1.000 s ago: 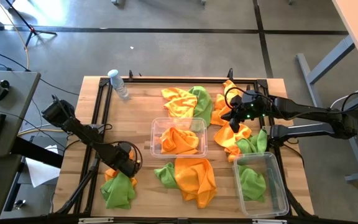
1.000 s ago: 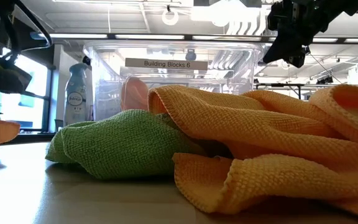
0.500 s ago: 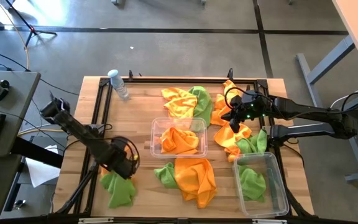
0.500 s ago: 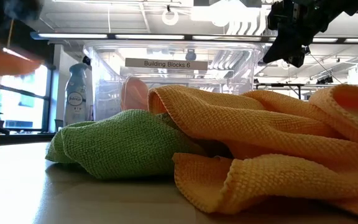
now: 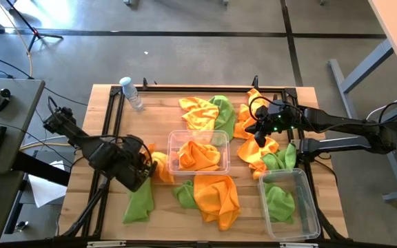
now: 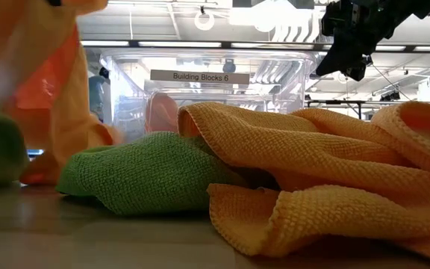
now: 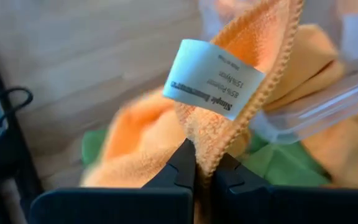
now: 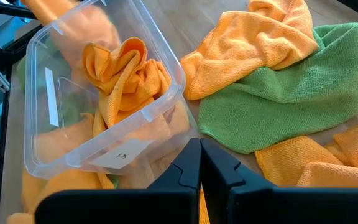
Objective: Sort microfiber towel by color & place in baskets
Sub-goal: Put the orange towel into the top transparent bin
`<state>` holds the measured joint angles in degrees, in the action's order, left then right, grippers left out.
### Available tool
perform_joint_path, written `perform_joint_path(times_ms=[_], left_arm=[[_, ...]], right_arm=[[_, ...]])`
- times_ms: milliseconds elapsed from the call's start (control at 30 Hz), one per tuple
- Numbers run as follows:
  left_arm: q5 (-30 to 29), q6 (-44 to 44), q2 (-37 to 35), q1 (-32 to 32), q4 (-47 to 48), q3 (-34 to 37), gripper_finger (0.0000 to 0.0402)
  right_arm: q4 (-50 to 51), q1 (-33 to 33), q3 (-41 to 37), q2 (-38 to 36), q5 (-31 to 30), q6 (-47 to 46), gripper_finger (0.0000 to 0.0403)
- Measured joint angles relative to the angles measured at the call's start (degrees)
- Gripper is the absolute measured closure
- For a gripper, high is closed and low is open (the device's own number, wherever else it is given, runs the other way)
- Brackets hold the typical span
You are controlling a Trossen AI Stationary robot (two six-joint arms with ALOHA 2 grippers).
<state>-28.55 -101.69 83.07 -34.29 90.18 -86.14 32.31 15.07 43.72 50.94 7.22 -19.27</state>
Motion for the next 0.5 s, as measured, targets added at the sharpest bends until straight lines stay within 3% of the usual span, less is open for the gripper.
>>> perform_joint_path(times_ms=[500], left_arm=[[-18.6, 17.13, 0.06, 4.73, -0.46, -15.7, 0.0401]], right_arm=[[0.01, 0.0, 0.0, 0.0, 0.0, 0.2, 0.0403]])
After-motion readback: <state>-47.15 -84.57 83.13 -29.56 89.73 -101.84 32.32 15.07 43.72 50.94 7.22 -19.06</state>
